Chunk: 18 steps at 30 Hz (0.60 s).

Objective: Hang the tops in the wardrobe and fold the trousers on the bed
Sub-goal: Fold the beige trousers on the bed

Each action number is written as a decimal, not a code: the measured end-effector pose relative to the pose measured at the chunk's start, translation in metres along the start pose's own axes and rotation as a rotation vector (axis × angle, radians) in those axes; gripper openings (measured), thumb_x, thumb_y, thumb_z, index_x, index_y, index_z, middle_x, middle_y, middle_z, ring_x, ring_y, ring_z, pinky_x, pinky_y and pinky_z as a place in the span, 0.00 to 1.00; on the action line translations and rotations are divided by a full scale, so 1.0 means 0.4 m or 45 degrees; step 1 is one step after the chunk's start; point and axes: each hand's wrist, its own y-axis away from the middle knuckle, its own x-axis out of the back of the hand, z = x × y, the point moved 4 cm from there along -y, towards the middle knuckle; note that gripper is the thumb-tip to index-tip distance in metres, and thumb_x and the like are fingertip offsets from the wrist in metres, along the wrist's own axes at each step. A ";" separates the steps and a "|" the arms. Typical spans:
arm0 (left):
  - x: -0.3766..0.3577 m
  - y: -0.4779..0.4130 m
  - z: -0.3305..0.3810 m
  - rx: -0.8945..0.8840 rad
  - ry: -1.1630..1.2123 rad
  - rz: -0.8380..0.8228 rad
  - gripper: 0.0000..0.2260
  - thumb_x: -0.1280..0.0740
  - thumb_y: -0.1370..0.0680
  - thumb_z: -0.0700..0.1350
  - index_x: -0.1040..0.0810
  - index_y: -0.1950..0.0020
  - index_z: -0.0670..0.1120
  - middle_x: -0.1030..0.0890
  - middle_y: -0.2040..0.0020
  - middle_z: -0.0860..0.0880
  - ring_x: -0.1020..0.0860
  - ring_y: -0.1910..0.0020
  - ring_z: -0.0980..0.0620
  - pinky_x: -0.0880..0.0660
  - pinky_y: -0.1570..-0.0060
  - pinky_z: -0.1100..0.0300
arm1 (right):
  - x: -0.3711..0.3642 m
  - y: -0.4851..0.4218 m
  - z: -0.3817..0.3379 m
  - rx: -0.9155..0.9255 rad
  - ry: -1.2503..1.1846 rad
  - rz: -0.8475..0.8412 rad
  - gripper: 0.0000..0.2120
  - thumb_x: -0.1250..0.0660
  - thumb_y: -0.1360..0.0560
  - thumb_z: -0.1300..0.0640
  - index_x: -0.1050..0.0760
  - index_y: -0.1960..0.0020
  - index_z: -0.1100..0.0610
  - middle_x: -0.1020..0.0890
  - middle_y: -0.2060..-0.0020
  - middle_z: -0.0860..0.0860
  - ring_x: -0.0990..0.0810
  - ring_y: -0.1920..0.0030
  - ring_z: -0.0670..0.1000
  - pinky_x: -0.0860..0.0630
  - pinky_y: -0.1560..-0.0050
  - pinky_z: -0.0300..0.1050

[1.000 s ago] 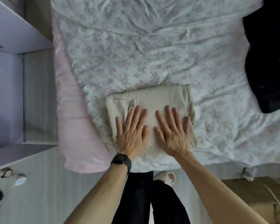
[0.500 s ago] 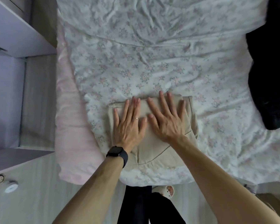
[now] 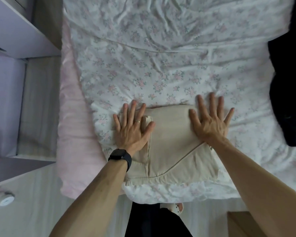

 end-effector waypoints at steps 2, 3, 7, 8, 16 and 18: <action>0.026 0.034 0.006 -0.042 0.066 0.074 0.33 0.64 0.22 0.71 0.61 0.18 0.60 0.63 0.17 0.50 0.66 0.20 0.49 0.63 0.24 0.36 | 0.018 0.047 0.040 -0.142 -0.103 0.050 0.34 0.65 0.23 0.26 0.64 0.20 0.35 0.65 0.19 0.47 0.70 0.21 0.50 0.67 0.24 0.68; 0.037 0.059 0.006 -0.101 0.093 0.130 0.33 0.62 0.20 0.70 0.58 0.17 0.58 0.60 0.17 0.48 0.63 0.19 0.46 0.62 0.24 0.36 | 0.022 0.086 0.046 -0.170 -0.177 0.120 0.33 0.64 0.22 0.28 0.63 0.20 0.37 0.64 0.19 0.48 0.68 0.20 0.50 0.65 0.24 0.69; 0.040 0.190 0.021 -0.219 0.149 0.274 0.31 0.55 0.18 0.66 0.52 0.17 0.57 0.54 0.17 0.46 0.54 0.18 0.42 0.60 0.23 0.36 | -0.006 0.291 -0.003 0.062 -0.297 0.380 0.32 0.56 0.18 0.36 0.55 0.17 0.46 0.57 0.17 0.53 0.59 0.18 0.54 0.60 0.23 0.68; 0.036 0.225 0.030 -0.218 0.134 0.276 0.30 0.53 0.18 0.65 0.50 0.17 0.56 0.53 0.17 0.46 0.53 0.18 0.42 0.60 0.23 0.35 | -0.029 0.339 -0.030 0.199 -0.265 0.382 0.32 0.54 0.17 0.37 0.52 0.17 0.47 0.55 0.18 0.55 0.56 0.18 0.57 0.60 0.23 0.67; 0.037 0.313 -0.002 0.113 0.213 0.113 0.26 0.47 0.17 0.59 0.42 0.19 0.56 0.49 0.17 0.46 0.49 0.19 0.41 0.47 0.24 0.35 | -0.121 0.392 0.028 -0.024 -0.155 0.019 0.34 0.56 0.19 0.31 0.66 0.19 0.40 0.65 0.19 0.47 0.66 0.20 0.49 0.62 0.22 0.66; 0.056 0.308 -0.034 0.252 0.447 0.177 0.26 0.40 0.16 0.55 0.40 0.19 0.56 0.43 0.19 0.44 0.41 0.22 0.42 0.35 0.27 0.40 | -0.087 0.378 0.029 -0.153 -0.353 0.036 0.38 0.49 0.20 0.30 0.61 0.18 0.42 0.58 0.18 0.51 0.57 0.18 0.57 0.54 0.21 0.65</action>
